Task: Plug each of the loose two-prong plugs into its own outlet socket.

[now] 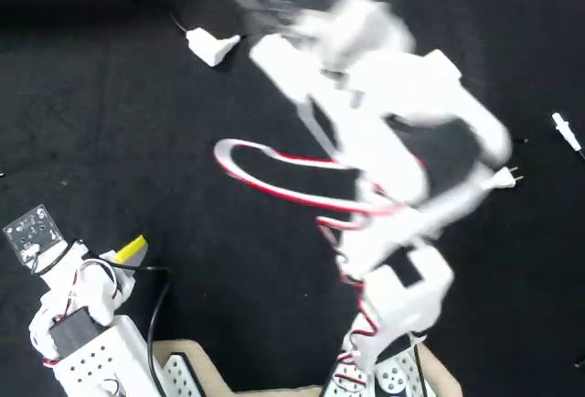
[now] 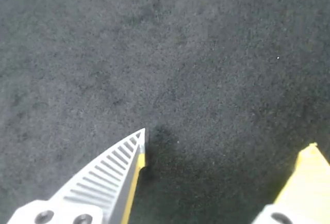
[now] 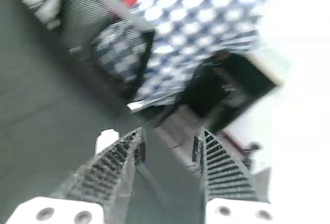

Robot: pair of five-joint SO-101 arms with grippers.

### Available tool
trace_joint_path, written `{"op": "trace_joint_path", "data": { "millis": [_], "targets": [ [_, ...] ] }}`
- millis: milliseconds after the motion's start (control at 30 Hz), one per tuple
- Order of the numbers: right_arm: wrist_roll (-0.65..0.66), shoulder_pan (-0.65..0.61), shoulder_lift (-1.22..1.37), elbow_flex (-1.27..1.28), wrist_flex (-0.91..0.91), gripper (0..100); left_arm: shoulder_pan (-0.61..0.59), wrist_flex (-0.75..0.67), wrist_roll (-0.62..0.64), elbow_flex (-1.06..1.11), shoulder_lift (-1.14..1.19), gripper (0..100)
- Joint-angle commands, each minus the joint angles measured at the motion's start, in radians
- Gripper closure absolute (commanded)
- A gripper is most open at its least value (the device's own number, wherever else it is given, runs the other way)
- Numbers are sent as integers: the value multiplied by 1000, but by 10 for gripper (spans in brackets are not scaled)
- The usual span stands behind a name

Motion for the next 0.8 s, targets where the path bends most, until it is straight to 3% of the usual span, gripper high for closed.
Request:
{"op": "trace_joint_path", "data": {
  "millis": [0, 233, 433, 533, 667, 767],
  "targets": [
    [-11, 133, -153, 18, 37, 842, 7, 6, -5, 15, -8, 571],
    [-11, 376, -404, 282, 37, 842, 7, 6, -5, 15, -8, 571],
    [-11, 539, -636, 661, 35, 842, 7, 6, -5, 15, -8, 571],
    [-11, 586, -743, 880, 31, 843, 25, 6, -6, 15, -8, 571],
    [-12, 594, -875, 1193, 14, 843, 136, 6, -6, 15, -8, 571],
    [-110, 594, -972, 1457, -89, 843, 225, 6, -6, 15, -8, 571]
  ]
}}
